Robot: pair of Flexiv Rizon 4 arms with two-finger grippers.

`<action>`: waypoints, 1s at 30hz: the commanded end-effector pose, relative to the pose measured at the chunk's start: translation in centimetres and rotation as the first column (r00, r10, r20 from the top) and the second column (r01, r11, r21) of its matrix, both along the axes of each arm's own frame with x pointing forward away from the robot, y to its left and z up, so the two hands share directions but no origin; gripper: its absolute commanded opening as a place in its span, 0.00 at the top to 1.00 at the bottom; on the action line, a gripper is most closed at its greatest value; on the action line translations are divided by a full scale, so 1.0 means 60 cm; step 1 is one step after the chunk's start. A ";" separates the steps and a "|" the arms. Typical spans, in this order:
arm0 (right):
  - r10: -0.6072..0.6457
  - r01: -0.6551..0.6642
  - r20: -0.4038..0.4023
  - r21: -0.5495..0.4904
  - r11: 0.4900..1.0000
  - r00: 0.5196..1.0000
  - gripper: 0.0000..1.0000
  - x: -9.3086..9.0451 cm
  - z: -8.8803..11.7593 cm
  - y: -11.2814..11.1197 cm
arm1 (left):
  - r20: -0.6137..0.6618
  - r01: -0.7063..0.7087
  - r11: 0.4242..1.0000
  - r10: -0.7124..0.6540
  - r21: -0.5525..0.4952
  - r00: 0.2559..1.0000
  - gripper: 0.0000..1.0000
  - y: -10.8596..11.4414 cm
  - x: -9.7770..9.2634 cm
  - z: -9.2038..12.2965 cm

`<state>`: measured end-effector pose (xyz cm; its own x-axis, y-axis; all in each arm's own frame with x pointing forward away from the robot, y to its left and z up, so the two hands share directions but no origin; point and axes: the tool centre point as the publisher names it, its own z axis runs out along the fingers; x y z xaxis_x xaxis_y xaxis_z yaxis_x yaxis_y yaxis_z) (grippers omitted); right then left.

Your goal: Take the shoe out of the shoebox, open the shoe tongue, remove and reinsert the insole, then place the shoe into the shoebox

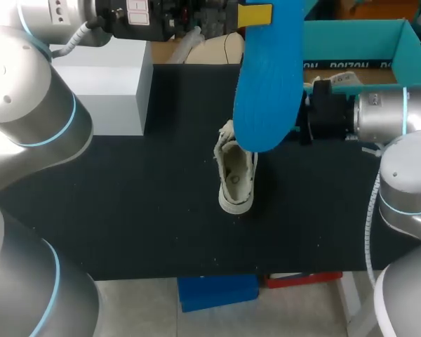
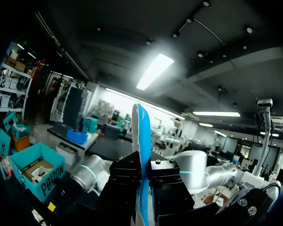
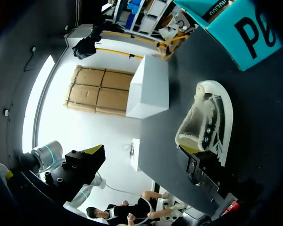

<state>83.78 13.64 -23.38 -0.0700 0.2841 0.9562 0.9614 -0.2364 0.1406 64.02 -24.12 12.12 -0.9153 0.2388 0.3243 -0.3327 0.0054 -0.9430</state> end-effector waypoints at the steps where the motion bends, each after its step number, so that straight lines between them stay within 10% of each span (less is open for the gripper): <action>1: 0.001 -0.007 0.043 0.121 0.993 0.999 0.00 0.001 -0.009 0.002 | 0.000 -0.002 1.000 0.002 0.000 1.000 1.00 -0.003 -0.001 0.000; 13: 0.001 -0.007 0.043 0.121 0.993 0.999 0.00 0.001 -0.009 0.002 | 0.262 0.001 0.998 0.017 -0.069 0.965 1.00 -0.013 0.002 -0.025; 30: 0.001 -0.007 0.043 0.121 0.993 0.999 0.00 0.001 -0.009 0.002 | 0.246 -0.024 0.999 0.029 -0.023 0.969 1.00 -0.007 0.015 -0.168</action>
<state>83.83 13.61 -23.84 -0.1128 0.1656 0.9797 0.9569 -0.2474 0.1520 65.50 -25.16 3.60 -0.9707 0.2274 0.0782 -0.0764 0.0167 -0.9969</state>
